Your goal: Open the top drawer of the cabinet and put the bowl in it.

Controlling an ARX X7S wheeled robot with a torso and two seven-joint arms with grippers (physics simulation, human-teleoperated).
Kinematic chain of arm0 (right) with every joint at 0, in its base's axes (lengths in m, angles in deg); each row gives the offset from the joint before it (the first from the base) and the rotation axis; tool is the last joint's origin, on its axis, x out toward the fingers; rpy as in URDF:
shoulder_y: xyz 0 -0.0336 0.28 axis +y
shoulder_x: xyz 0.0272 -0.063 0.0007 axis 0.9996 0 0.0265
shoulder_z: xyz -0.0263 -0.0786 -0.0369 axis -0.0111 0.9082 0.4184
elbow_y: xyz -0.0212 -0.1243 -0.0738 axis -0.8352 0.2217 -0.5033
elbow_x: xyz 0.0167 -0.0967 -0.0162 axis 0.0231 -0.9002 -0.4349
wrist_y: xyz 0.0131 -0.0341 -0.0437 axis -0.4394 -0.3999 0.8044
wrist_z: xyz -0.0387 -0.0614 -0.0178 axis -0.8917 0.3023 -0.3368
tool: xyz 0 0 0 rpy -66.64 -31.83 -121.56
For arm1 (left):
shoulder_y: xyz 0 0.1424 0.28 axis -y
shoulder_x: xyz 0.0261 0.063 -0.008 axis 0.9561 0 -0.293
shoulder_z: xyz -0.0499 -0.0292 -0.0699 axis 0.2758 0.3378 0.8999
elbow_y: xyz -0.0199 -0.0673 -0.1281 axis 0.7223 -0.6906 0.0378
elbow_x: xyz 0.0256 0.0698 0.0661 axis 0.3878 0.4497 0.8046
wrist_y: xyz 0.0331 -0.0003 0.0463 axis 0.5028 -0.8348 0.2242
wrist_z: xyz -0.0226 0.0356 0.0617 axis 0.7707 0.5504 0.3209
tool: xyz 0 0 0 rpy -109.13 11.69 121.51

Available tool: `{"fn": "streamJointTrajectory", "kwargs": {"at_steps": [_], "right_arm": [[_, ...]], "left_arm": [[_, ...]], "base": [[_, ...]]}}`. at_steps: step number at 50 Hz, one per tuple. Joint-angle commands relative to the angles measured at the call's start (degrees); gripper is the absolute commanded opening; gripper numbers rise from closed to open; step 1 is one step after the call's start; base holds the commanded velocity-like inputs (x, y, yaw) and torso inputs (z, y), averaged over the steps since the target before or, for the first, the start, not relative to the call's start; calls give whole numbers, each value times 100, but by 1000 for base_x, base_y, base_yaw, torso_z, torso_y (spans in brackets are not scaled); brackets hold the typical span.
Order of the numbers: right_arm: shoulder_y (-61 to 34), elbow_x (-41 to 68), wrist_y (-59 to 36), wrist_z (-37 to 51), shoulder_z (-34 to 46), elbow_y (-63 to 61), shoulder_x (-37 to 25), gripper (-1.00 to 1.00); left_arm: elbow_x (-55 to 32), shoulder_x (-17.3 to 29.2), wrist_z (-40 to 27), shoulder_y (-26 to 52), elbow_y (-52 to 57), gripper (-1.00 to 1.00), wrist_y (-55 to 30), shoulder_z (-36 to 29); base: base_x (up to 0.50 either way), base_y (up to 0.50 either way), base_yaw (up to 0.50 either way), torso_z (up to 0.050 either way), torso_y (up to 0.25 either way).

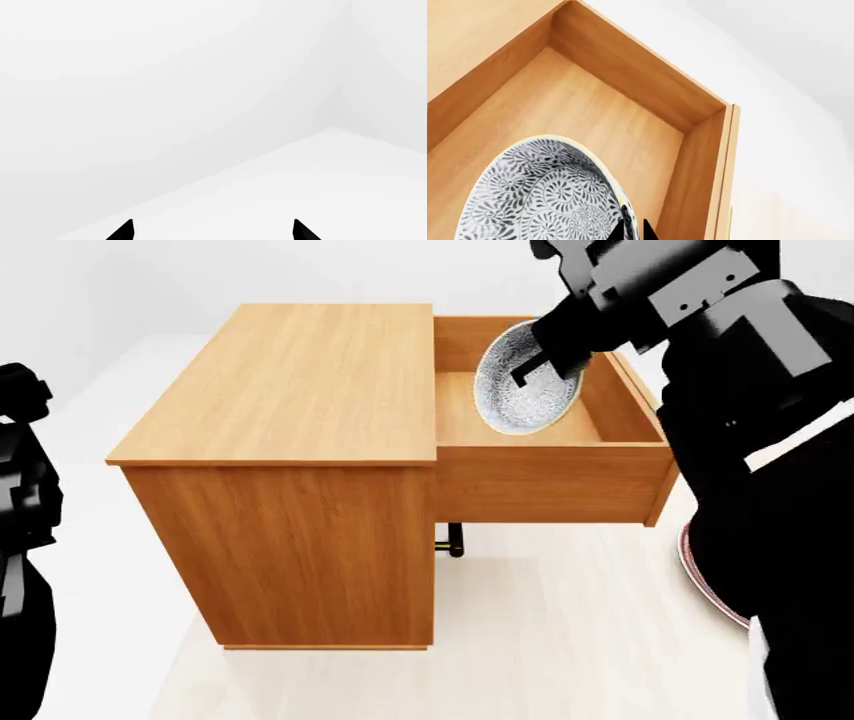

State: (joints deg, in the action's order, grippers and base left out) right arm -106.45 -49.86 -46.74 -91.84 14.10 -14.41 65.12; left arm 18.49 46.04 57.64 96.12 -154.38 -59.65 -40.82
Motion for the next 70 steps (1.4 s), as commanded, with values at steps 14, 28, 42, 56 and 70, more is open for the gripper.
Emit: {"fn": "streamJointTrajectory", "kwargs": {"at_steps": [14, 28, 42, 56, 70], "right_arm": [[246, 1169, 376, 776, 275, 62, 14, -100], [531, -349, 572, 936, -1705, 65, 13, -100], [666, -1218, 303, 1001, -3305, 65, 13, -100], [737, -1687, 84, 1075, -3950, 65, 13, -100], [862, -2117, 46, 1221, -4245, 66, 12, -100]], "left_arm": [[-1, 9, 58, -17, 0, 100, 42, 39], [1, 10, 75, -30, 0, 100, 80, 64], [2, 13, 105, -59, 0, 100, 130, 77], [-1, 11, 95, -71, 0, 100, 166, 110], [2, 12, 122, -67, 0, 100, 163, 121]], "base": [[0, 0, 0, 0, 1], [0, 0, 0, 0, 0], [0, 0, 0, 0, 1], [0, 0, 0, 0, 0], [0, 0, 0, 0, 1]]}}
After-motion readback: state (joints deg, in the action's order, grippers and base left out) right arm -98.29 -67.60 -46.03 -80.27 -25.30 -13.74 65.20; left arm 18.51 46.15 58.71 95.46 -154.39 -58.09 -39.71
